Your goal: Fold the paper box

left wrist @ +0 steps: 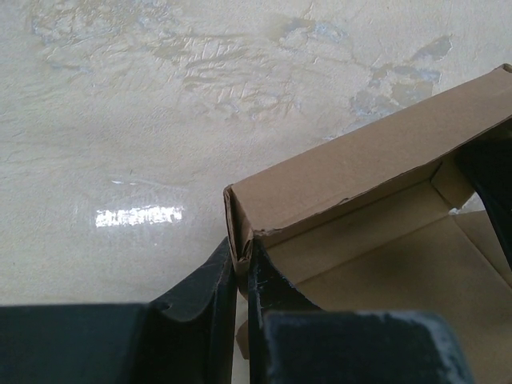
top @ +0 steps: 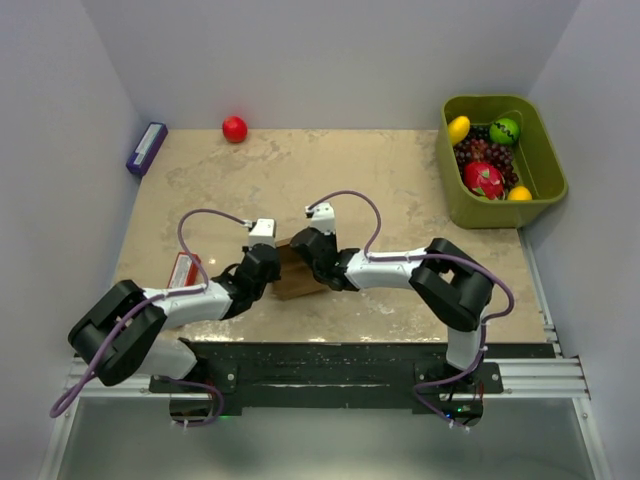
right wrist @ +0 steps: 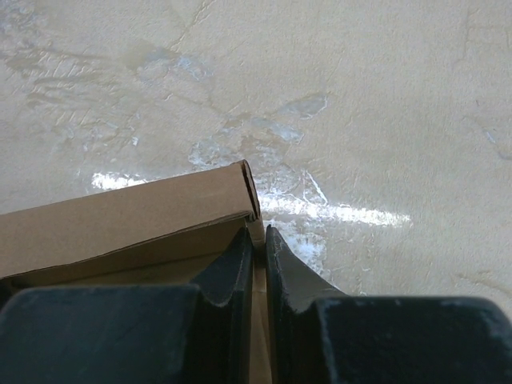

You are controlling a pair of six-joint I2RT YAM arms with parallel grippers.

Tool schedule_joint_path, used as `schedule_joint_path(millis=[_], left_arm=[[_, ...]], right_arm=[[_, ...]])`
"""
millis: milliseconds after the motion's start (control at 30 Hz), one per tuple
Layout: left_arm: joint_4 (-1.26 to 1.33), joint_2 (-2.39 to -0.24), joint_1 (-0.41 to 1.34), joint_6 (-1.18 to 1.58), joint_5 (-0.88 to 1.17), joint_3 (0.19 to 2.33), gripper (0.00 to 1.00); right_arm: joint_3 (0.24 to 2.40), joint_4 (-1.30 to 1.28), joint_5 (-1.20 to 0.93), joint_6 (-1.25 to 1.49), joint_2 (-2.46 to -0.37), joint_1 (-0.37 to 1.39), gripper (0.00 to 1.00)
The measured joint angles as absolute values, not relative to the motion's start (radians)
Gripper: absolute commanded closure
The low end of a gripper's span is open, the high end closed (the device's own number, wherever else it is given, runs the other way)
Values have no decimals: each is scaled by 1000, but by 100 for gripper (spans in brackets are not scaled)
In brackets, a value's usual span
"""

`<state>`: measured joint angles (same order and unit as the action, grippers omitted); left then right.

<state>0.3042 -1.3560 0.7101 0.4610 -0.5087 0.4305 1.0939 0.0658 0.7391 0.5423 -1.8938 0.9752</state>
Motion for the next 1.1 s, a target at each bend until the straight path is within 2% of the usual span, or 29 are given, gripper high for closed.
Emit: schedule_joint_path(millis=[133, 333, 533, 667, 733, 767, 833, 867, 1100], left_arm=[[300, -1369, 710, 460, -510, 441, 100], [264, -1402, 711, 453, -503, 478, 100], [233, -1417, 710, 441, -485, 508, 100], [223, -1417, 708, 414, -466, 513, 100], [225, -1417, 707, 402, -456, 513, 95], [226, -1417, 707, 399, -449, 513, 86], [227, -1415, 707, 396, -441, 513, 77], [225, -1413, 707, 394, -432, 513, 67], [193, -1337, 707, 372, -366, 510, 34]], right_arm=[[1063, 93, 714, 534, -1872, 974, 67], [966, 66, 644, 522, -1787, 957, 41], [878, 28, 538, 495, -1633, 949, 33], [850, -1, 474, 467, -1519, 947, 32], [850, -7, 448, 454, -1479, 947, 31], [850, -13, 437, 448, -1463, 947, 30], [854, -31, 414, 432, -1443, 947, 28], [858, -44, 399, 426, -1438, 947, 28], [921, -116, 334, 369, -1429, 947, 29]])
